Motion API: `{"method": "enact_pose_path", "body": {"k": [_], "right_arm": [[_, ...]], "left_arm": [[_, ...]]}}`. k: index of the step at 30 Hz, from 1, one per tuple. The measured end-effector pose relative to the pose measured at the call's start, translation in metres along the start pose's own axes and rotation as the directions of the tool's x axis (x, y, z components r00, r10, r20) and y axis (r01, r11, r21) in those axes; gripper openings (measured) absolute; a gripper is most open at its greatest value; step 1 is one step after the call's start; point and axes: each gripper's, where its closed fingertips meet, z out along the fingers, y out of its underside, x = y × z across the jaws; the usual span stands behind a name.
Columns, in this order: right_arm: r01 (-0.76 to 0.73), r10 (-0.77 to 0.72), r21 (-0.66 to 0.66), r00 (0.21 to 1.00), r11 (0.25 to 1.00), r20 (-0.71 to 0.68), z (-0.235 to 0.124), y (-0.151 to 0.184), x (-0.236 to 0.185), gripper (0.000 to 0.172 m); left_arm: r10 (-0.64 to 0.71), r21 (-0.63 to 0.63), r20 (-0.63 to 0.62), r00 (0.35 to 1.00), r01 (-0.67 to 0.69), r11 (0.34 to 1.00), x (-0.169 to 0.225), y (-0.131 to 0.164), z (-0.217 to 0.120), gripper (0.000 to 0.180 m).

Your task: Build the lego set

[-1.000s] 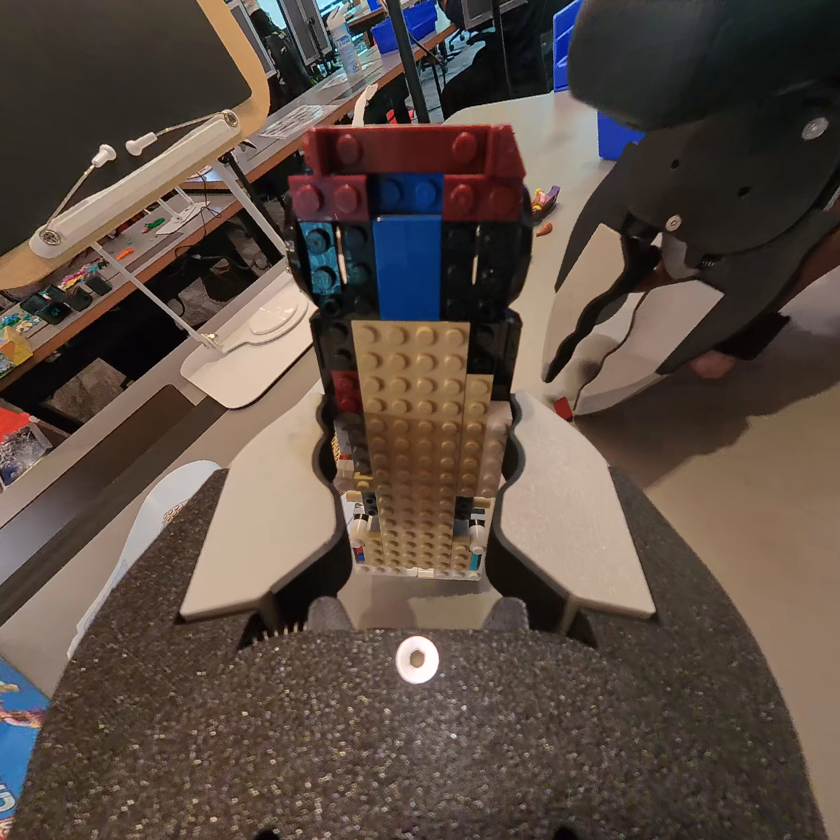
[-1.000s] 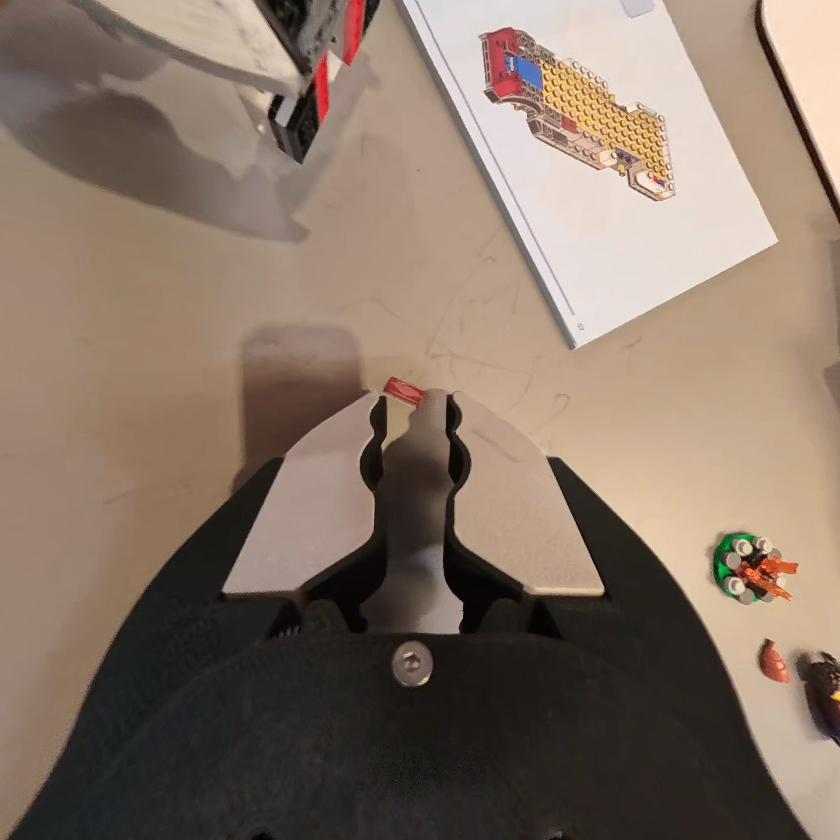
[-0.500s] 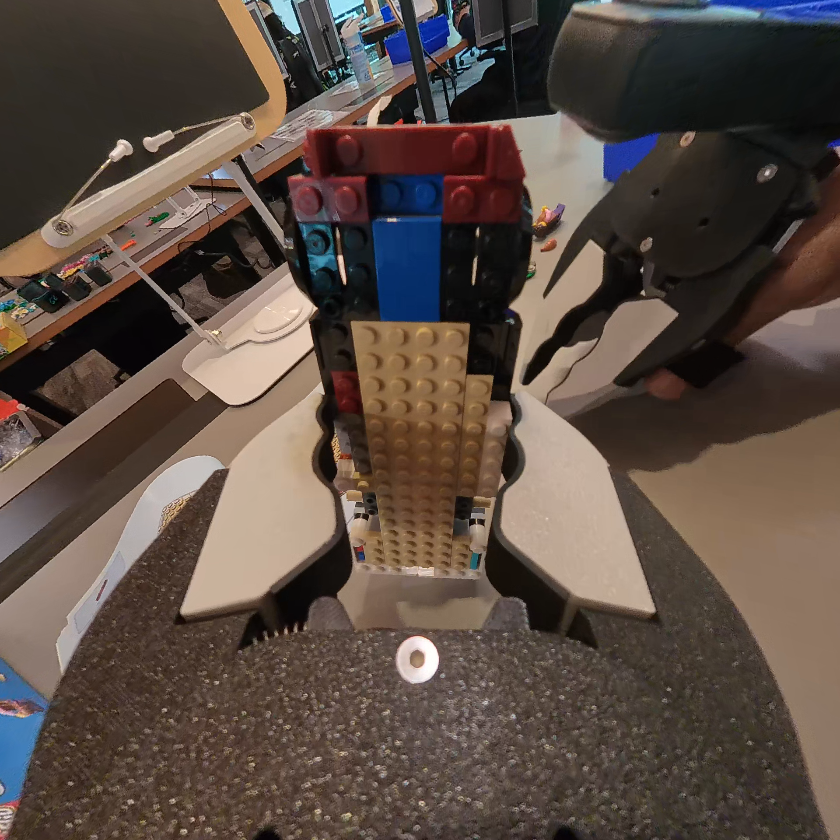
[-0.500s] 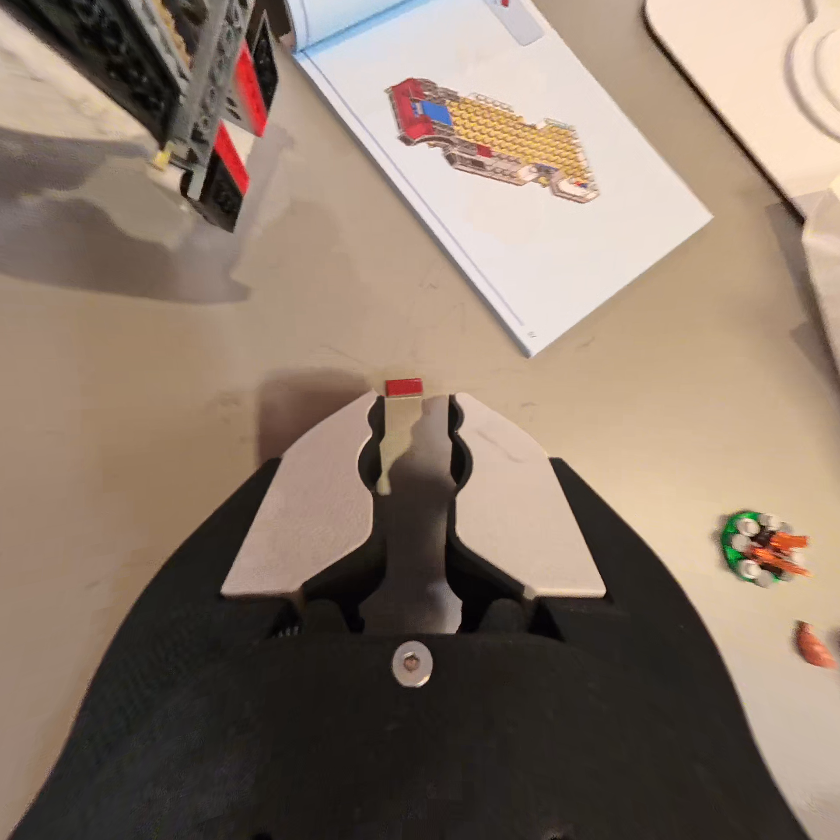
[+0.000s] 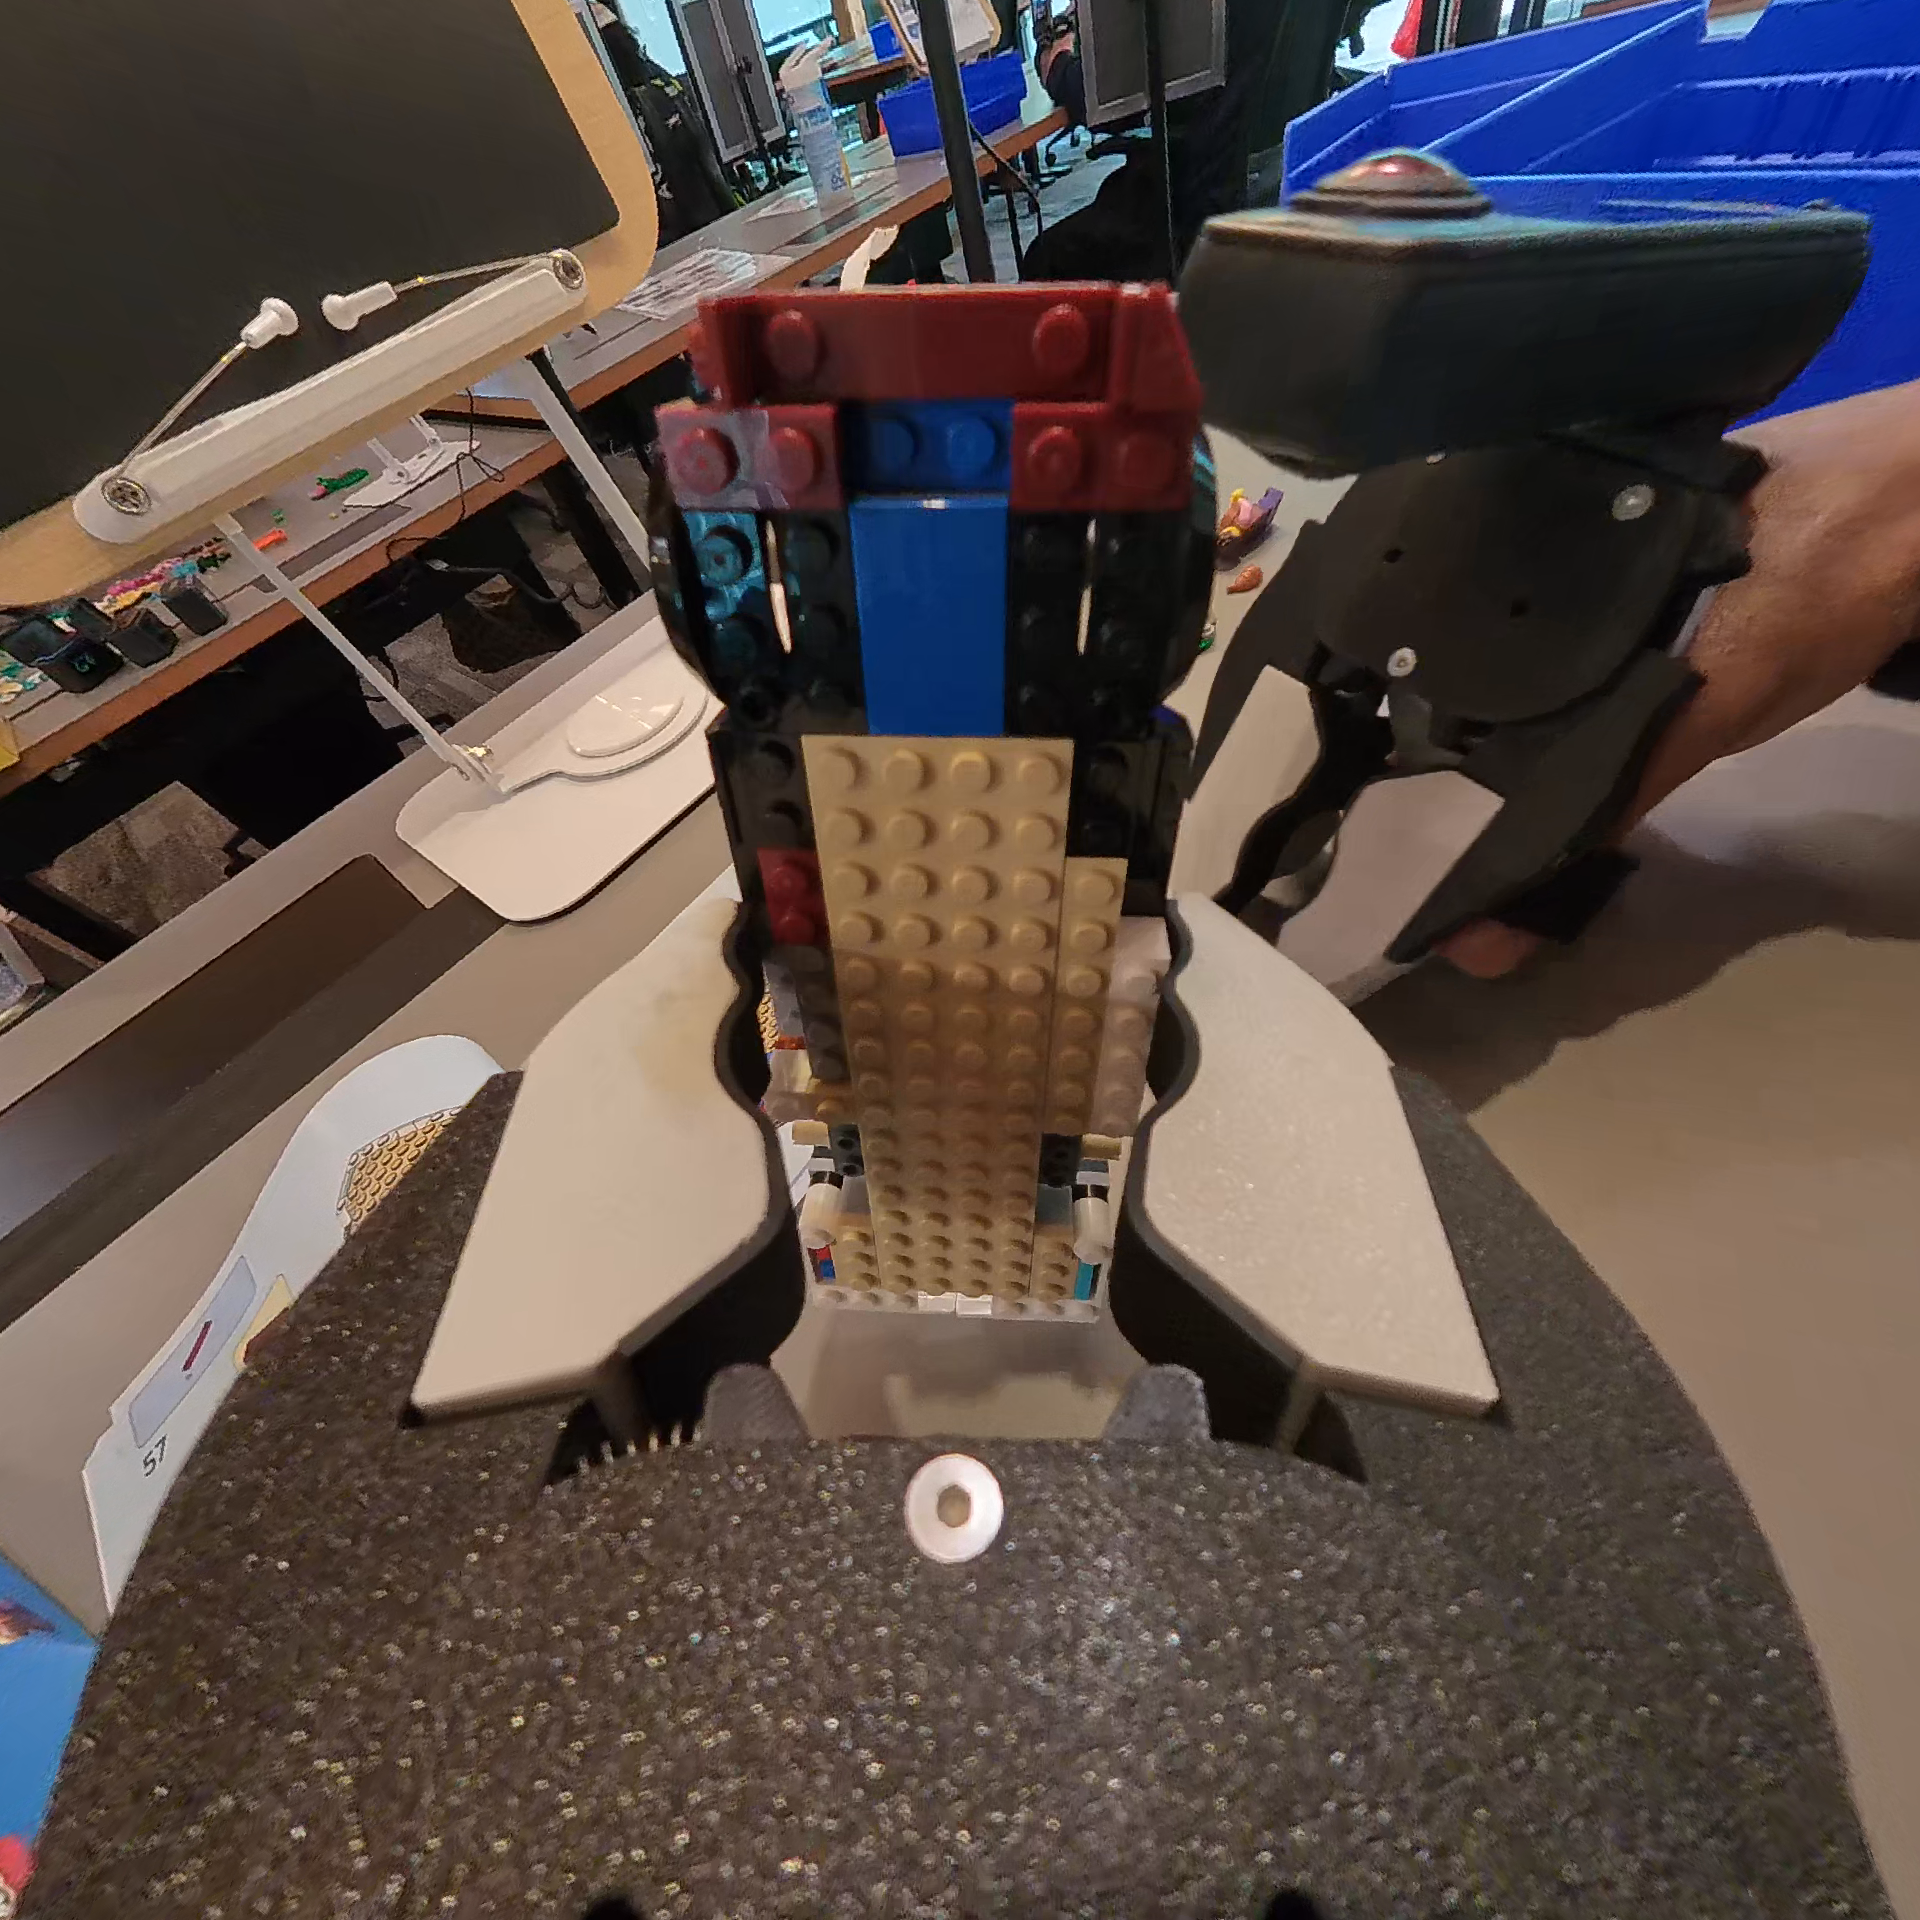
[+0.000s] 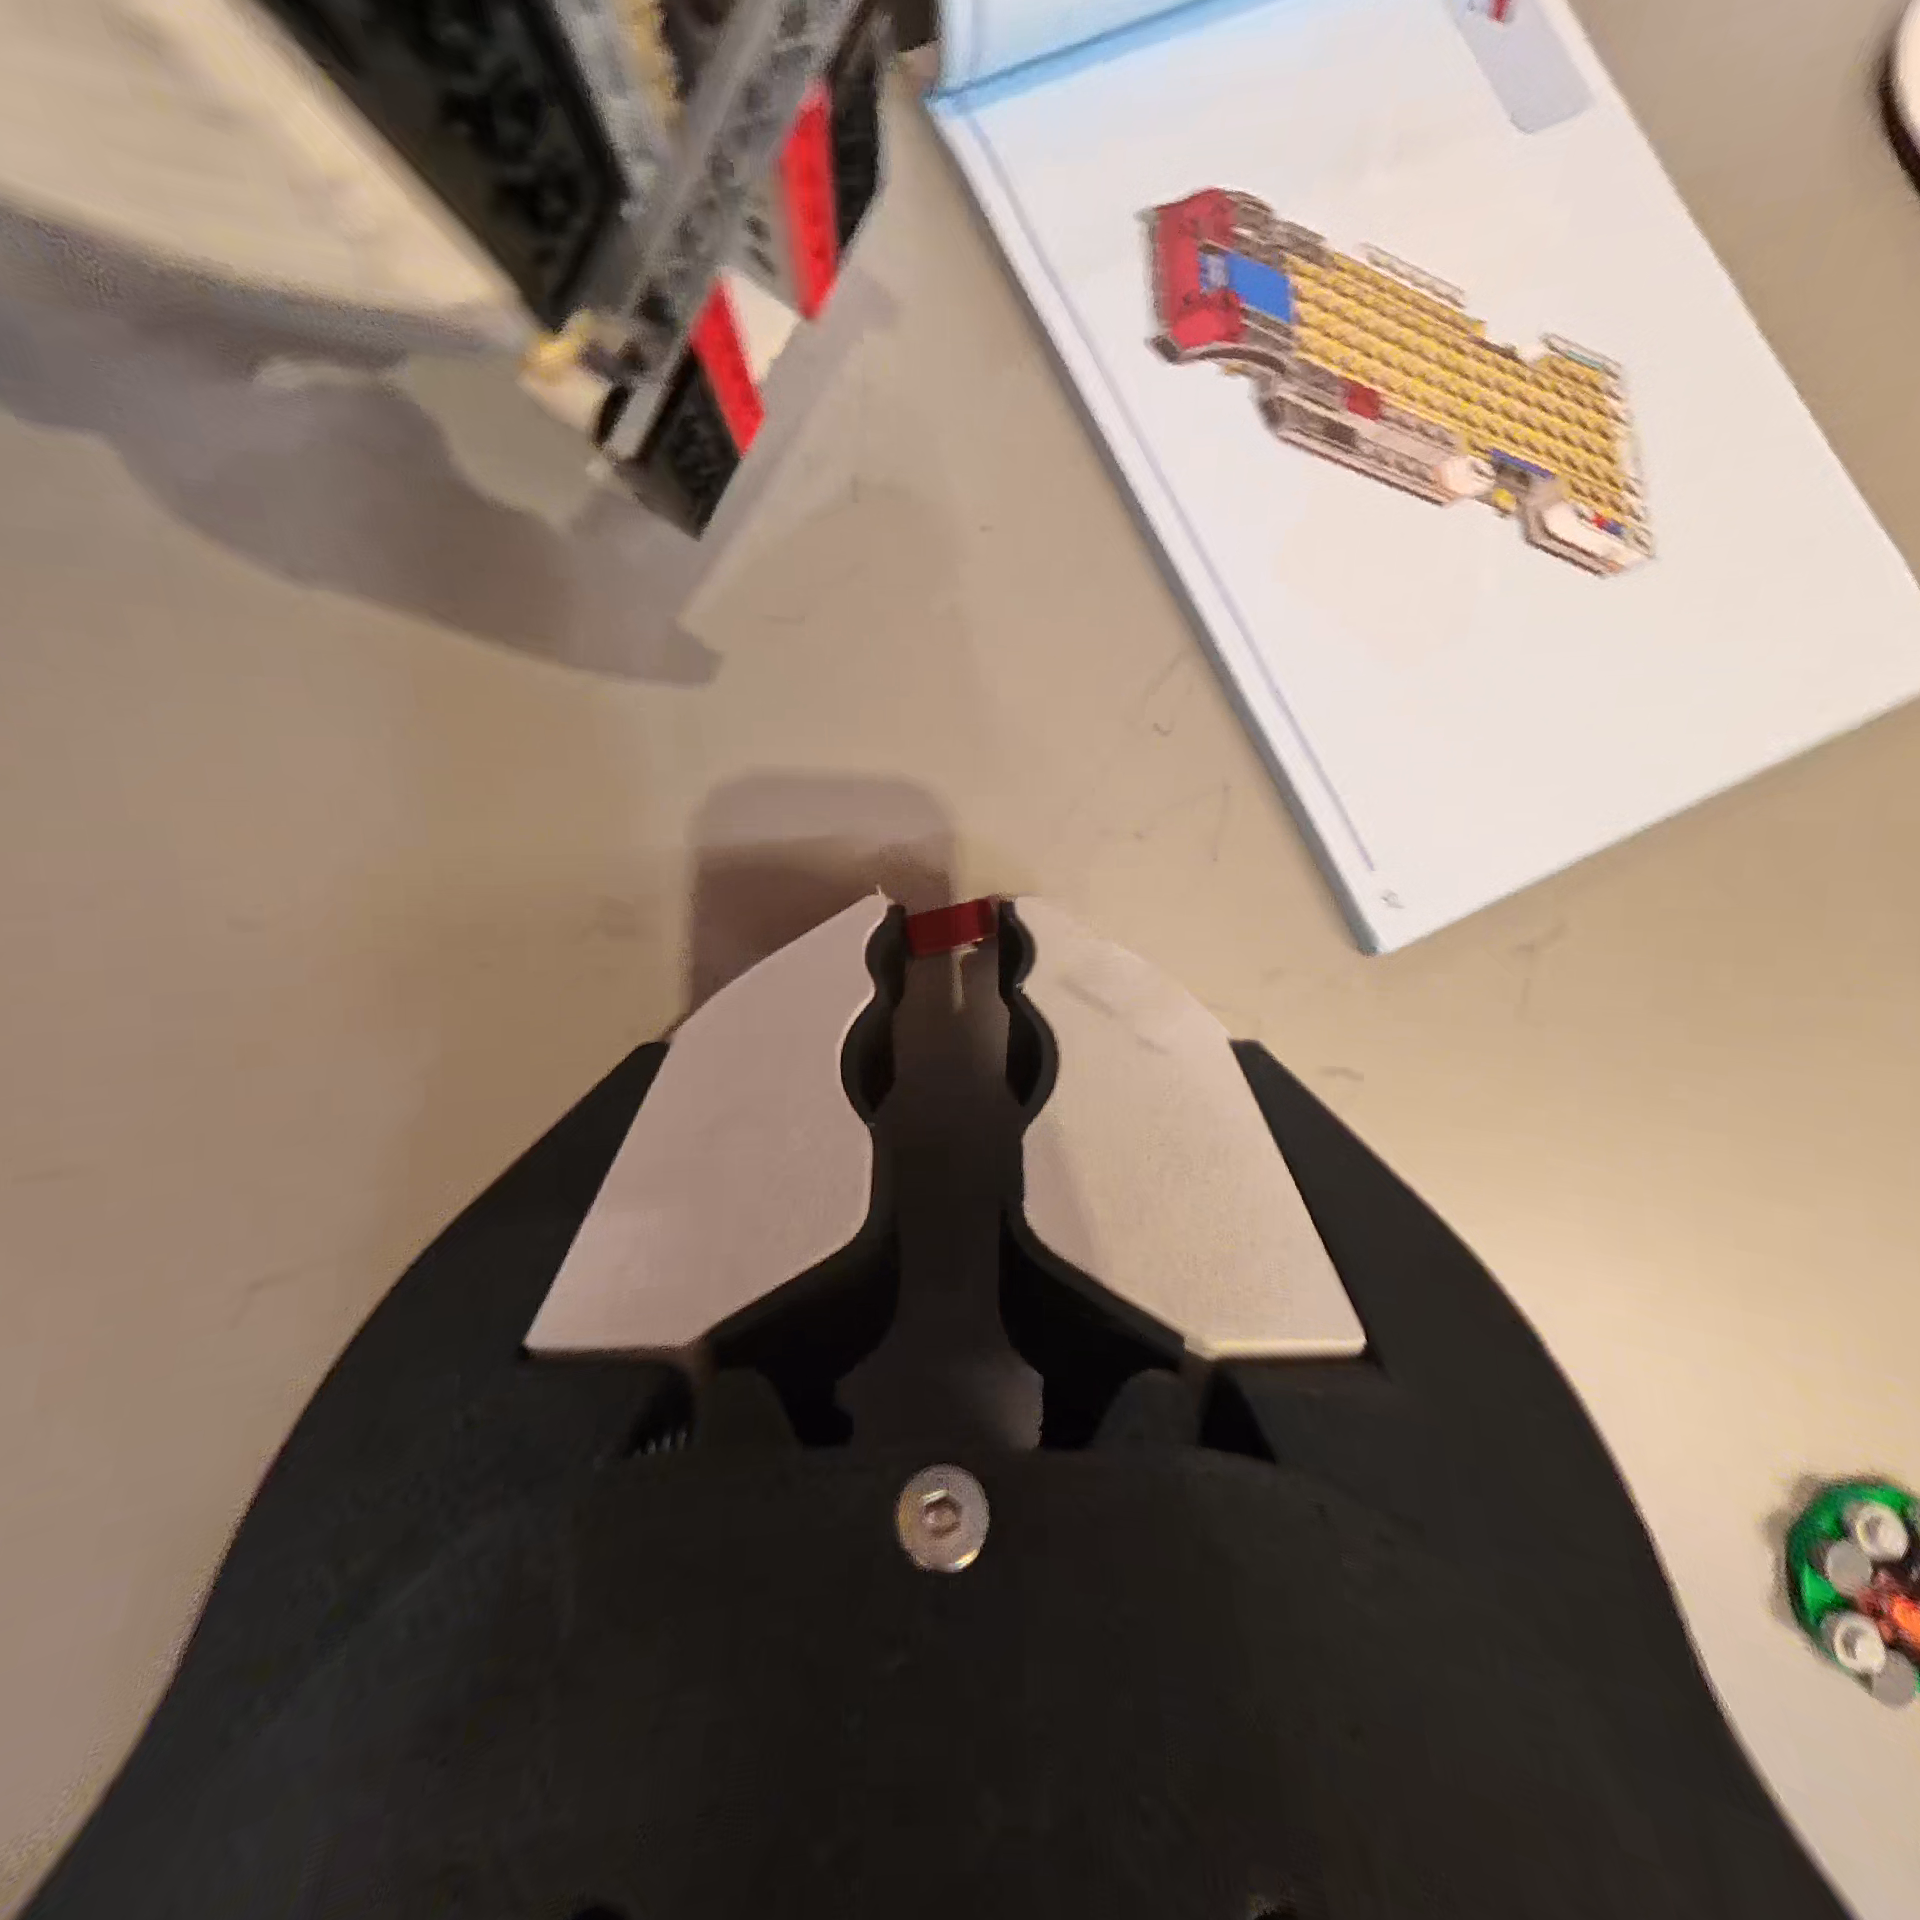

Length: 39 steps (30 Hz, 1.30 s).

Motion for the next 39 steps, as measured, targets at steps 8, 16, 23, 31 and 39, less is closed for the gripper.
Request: {"method": "enact_pose_path", "body": {"k": [8,16,23,31,39], "right_arm": [[0.219,-0.220,0.024,0.965,0.976,0.145,-0.015,0.010,-0.033,0.017],[0.177,-0.178,0.020,0.979,0.984,0.094,-0.018,0.019,-0.025,0.017],[0.176,-0.177,0.013,0.982,0.984,0.062,-0.022,0.025,-0.021,0.022],[0.107,-0.104,0.013,0.984,0.994,-0.145,-0.022,0.024,0.018,0.017],[0.282,-0.278,0.078,0.959,0.956,-0.064,-0.024,0.010,-0.015,0.011]], "left_arm": [[-0.005,-0.004,-0.017,1.000,0.005,1.000,0.003,0.002,0.002,0.073],[0.001,-0.015,-0.030,1.000,-0.001,1.000,0.008,0.005,0.005,0.073],[0.001,-0.023,-0.036,0.999,-0.002,1.000,0.010,0.007,0.007,0.073],[0.001,-0.016,-0.040,0.999,-0.001,1.000,0.011,0.005,0.006,0.072],[0.002,-0.012,-0.041,0.999,-0.002,1.000,0.011,0.003,0.005,0.073]]}}
